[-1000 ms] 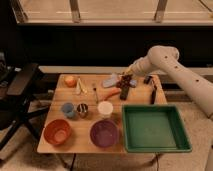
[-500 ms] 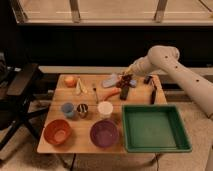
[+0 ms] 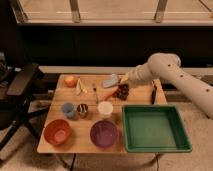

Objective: Place grapes in purple bowl

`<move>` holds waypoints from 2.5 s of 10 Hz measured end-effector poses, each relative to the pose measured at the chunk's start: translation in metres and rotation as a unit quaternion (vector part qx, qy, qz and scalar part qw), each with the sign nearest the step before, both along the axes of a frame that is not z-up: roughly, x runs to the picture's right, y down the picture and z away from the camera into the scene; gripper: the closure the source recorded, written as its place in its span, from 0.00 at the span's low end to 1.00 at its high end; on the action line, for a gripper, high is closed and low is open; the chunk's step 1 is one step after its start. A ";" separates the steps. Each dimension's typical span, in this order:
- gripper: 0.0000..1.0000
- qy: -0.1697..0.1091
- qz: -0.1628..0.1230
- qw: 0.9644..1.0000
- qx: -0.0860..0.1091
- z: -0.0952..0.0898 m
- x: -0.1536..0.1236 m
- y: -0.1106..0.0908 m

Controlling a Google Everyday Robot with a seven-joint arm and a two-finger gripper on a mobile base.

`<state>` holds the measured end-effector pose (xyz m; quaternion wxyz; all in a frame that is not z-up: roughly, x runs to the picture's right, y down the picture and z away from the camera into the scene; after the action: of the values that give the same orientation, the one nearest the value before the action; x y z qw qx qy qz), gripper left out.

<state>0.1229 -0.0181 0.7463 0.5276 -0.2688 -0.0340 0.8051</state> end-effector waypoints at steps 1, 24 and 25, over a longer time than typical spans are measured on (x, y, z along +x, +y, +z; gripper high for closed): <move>1.00 -0.016 -0.007 1.000 0.002 -0.015 -0.005 0.013; 1.00 -0.236 -0.228 0.944 -0.022 -0.062 -0.098 0.150; 1.00 -0.238 -0.227 0.944 -0.026 -0.061 -0.102 0.156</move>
<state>0.0214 0.1383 0.6857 0.6661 -0.4665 -0.0757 0.5770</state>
